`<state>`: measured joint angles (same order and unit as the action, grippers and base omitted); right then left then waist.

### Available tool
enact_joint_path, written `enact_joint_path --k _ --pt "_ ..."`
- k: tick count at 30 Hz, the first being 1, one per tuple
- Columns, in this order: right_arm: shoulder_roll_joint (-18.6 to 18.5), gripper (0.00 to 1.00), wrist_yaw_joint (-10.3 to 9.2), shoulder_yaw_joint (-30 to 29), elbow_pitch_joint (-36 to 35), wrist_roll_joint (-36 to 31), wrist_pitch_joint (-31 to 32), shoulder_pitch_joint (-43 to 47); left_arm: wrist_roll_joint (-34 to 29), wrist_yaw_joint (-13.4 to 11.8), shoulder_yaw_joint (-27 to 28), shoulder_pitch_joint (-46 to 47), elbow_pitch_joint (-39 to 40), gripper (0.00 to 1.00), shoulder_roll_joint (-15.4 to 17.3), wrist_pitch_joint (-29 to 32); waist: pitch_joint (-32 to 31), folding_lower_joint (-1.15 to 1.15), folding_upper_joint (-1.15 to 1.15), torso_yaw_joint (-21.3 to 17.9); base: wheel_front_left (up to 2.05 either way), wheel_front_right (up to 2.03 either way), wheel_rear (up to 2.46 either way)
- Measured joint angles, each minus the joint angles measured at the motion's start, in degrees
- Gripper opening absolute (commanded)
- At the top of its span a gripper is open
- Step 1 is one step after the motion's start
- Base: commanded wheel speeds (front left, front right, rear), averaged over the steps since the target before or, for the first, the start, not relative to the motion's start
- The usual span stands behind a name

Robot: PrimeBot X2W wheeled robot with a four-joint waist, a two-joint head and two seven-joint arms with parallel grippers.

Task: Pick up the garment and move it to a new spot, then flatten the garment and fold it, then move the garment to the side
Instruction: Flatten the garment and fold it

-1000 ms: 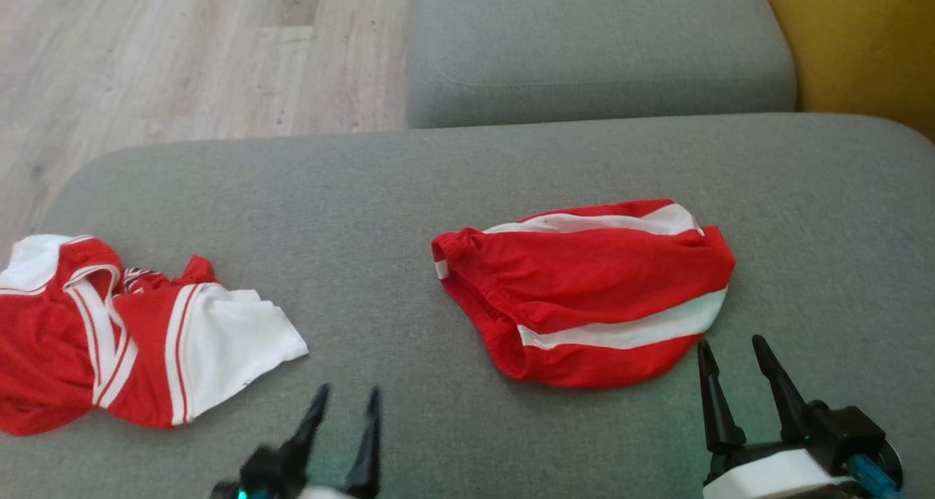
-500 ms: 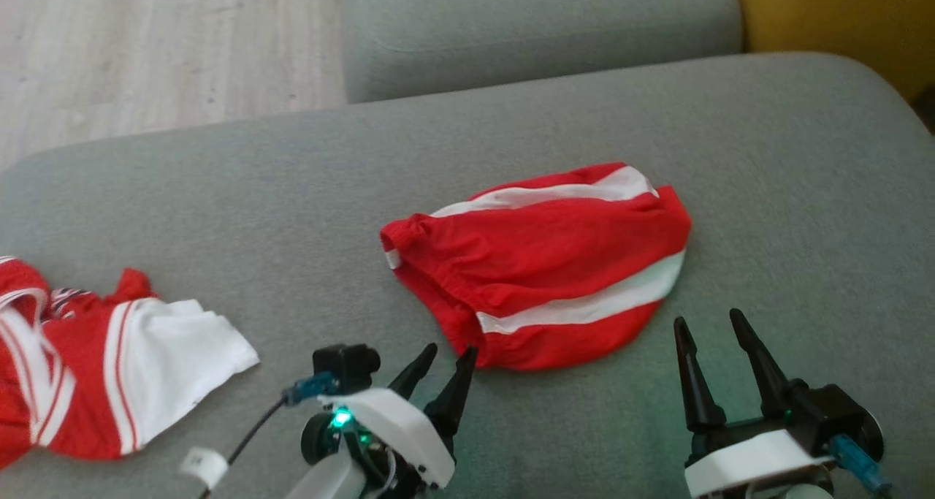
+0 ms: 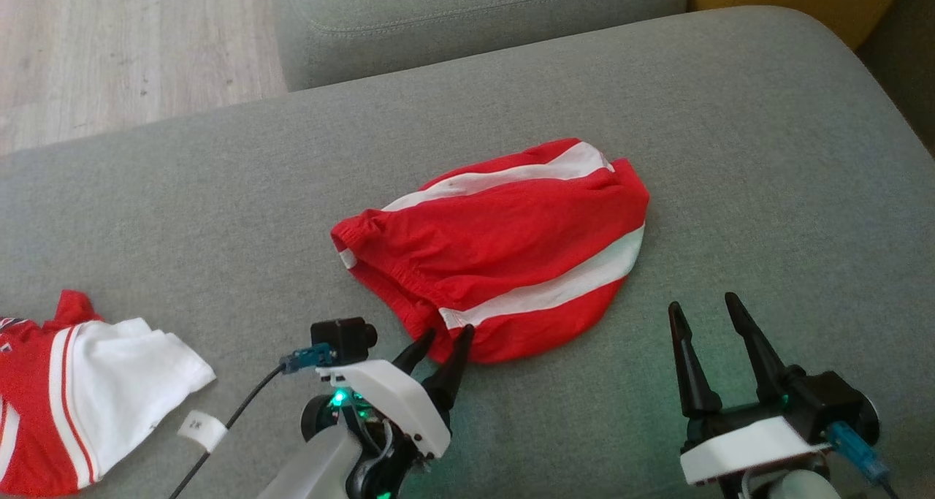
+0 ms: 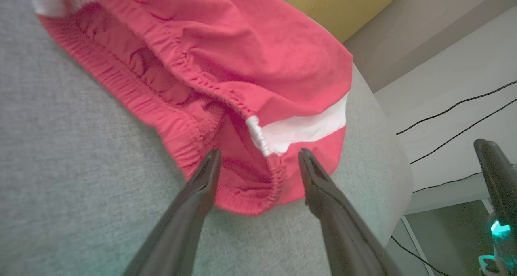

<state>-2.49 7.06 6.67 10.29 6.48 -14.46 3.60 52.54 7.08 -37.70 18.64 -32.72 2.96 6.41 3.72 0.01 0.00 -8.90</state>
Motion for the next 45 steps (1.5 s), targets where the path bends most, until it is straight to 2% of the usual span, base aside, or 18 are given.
enact_joint_path --k 1,2,3,4,5,6,7,19,21,28,32,35,38,42,45 --pt "0.0 1.00 0.01 0.0 0.0 0.0 0.0 0.0 0.1 0.0 -0.1 0.2 -0.4 0.97 0.0 -0.1 0.1 0.00 0.00 -0.1 0.00 0.00 0.00" --pt "0.0 1.00 0.00 0.0 0.0 0.0 0.0 0.0 0.3 0.0 -0.2 0.4 -0.6 0.84 0.0 -0.5 0.2 0.00 0.00 -0.2 0.00 0.00 0.00" --pt "0.0 1.00 0.01 0.0 0.0 0.0 0.0 0.0 0.5 0.0 -0.3 0.6 -0.7 0.76 0.0 -1.0 0.2 0.00 0.00 -0.3 0.00 0.00 0.00" --pt "0.0 1.00 0.01 0.0 0.0 0.0 0.0 0.0 0.6 0.0 -0.3 0.9 -0.9 0.49 0.0 -1.2 0.3 0.00 0.00 -0.4 0.00 0.00 0.00" --pt "0.0 1.00 0.00 0.0 -0.1 0.0 0.0 0.0 0.7 0.0 -0.4 1.2 -1.1 0.39 0.0 -1.6 0.4 0.00 0.00 -0.4 0.00 0.00 0.00" --pt "0.0 1.00 0.01 -0.1 -0.1 0.0 0.0 0.0 0.7 0.0 -0.4 1.5 -1.5 0.24 0.0 -2.1 0.5 0.00 0.00 -0.3 0.00 0.00 0.00" --pt "0.0 1.00 0.00 -0.1 -0.1 0.0 0.0 0.0 0.7 0.0 -0.4 1.9 -1.9 0.00 0.0 -2.6 0.6 0.00 0.00 -0.3 0.00 0.00 0.00" --pt "0.0 1.00 0.00 -0.5 -0.3 0.1 0.0 -0.1 0.0 0.1 -1.1 2.4 -2.2 0.00 1.2 -7.2 0.0 -0.01 0.00 2.0 0.00 0.00 0.00" --pt "0.0 1.00 0.00 -0.6 -0.3 0.3 0.0 0.0 0.9 0.1 -1.1 1.4 0.1 0.00 2.8 -8.5 -0.2 0.00 0.00 2.8 0.00 0.00 0.00" --pt "0.0 1.00 0.00 -0.9 0.0 1.1 0.0 0.3 1.9 0.1 1.2 -4.4 5.7 0.00 11.7 -14.1 -0.6 -0.01 0.00 6.8 0.00 0.00 0.00" --pt "0.0 1.00 0.00 -1.4 0.7 1.4 0.0 0.5 1.3 0.1 0.4 -5.1 10.1 0.00 14.9 -15.7 -0.8 -0.01 0.00 9.1 0.00 0.00 0.00" --pt "0.0 1.00 0.00 -1.8 0.8 1.4 0.0 0.5 1.5 0.1 -3.2 -4.7 15.7 0.00 16.0 -14.7 -1.3 0.00 0.00 10.5 0.00 0.00 0.00" --pt "0.0 1.00 0.01 -1.8 0.7 1.7 0.0 0.5 1.9 0.1 -8.9 -2.3 21.8 0.00 17.1 -11.0 -2.1 -0.01 0.00 10.6 0.00 0.00 0.00" --pt "0.0 1.00 0.00 -1.6 -0.6 3.7 0.0 0.5 3.4 0.1 -12.8 7.5 26.8 0.00 17.1 -6.0 -2.5 -0.01 0.00 8.6 0.00 0.00 0.00" --pt "0.0 1.00 0.00 -1.4 -2.1 3.8 0.0 0.5 5.8 0.1 -13.3 16.6 27.5 0.00 15.5 -3.1 -2.7 -0.01 0.00 6.2 0.00 0.00 0.00"
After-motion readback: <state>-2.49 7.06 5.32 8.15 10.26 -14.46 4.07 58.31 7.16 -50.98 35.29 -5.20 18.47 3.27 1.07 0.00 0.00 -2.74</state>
